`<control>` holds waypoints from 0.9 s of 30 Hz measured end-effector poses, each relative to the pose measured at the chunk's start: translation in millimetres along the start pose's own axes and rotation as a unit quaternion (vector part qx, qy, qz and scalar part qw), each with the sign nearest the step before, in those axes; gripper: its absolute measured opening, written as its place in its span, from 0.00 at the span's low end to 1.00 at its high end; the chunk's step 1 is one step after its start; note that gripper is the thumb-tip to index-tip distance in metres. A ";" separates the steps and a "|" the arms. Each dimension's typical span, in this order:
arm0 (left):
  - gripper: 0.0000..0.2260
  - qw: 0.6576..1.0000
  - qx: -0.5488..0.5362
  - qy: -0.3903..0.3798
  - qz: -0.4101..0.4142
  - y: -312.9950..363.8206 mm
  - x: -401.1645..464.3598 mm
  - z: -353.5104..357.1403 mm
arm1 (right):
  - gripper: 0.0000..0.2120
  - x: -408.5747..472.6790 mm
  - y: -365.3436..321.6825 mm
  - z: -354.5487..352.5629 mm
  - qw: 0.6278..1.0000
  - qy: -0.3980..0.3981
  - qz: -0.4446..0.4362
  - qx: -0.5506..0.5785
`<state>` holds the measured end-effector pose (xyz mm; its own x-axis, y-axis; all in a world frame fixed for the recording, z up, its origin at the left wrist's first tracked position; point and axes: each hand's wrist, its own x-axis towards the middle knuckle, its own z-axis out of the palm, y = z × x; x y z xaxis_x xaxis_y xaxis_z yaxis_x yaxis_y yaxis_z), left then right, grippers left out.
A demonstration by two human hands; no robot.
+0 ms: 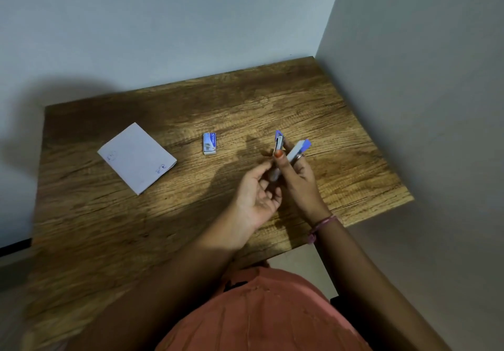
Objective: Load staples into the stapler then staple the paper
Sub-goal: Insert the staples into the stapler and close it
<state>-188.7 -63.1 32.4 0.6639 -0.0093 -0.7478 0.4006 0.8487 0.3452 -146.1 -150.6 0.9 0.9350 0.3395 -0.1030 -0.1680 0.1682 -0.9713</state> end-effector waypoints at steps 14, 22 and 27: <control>0.03 0.996 0.070 -0.025 0.057 -5.8 -3.6 -4.8 | 0.33 9.8 -14.3 4.9 0.963 -0.010 0.105 0.250; 0.03 0.991 0.080 -0.030 0.102 0.0 0.0 -13.3 | 0.25 19.7 -17.1 7.5 0.933 -0.024 0.156 0.322; 0.09 0.978 0.131 -0.054 0.154 1.1 -1.4 -16.2 | 0.21 24.1 -20.0 16.6 0.938 0.002 0.162 0.307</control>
<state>-199.5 -53.7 24.6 0.8356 0.1582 -0.5261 0.3100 0.6550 0.6892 -125.4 -130.4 21.3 0.8051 0.4613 -0.3729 -0.5901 0.5589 -0.5826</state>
